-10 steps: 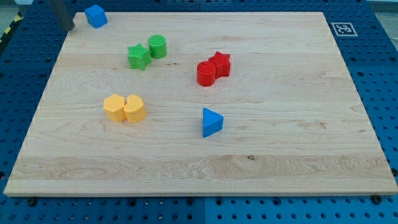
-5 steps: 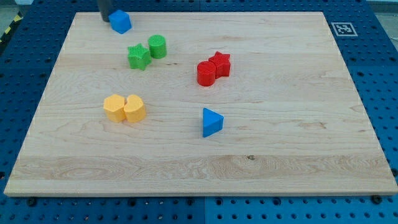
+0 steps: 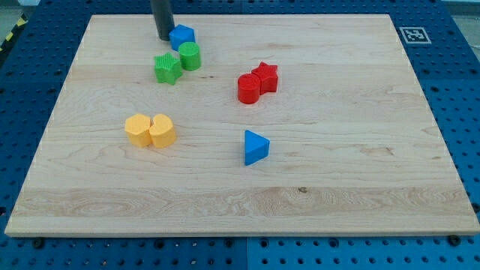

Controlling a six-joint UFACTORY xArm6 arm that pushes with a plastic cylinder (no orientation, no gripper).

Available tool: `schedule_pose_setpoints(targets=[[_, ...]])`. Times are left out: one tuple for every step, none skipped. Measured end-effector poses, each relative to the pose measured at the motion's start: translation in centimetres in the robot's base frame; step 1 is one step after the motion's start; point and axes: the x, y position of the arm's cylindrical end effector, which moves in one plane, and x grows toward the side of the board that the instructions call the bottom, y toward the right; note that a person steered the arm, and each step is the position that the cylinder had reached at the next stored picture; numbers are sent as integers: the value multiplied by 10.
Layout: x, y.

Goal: Move the blue cube towards right side of the red star

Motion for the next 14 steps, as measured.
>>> schedule_pose_setpoints(targets=[[18, 27], [42, 58], [45, 96], [45, 139], [45, 182], [43, 227], [20, 256], [2, 280], [10, 294], [35, 294], [54, 294], [60, 294], [34, 289], [38, 280]])
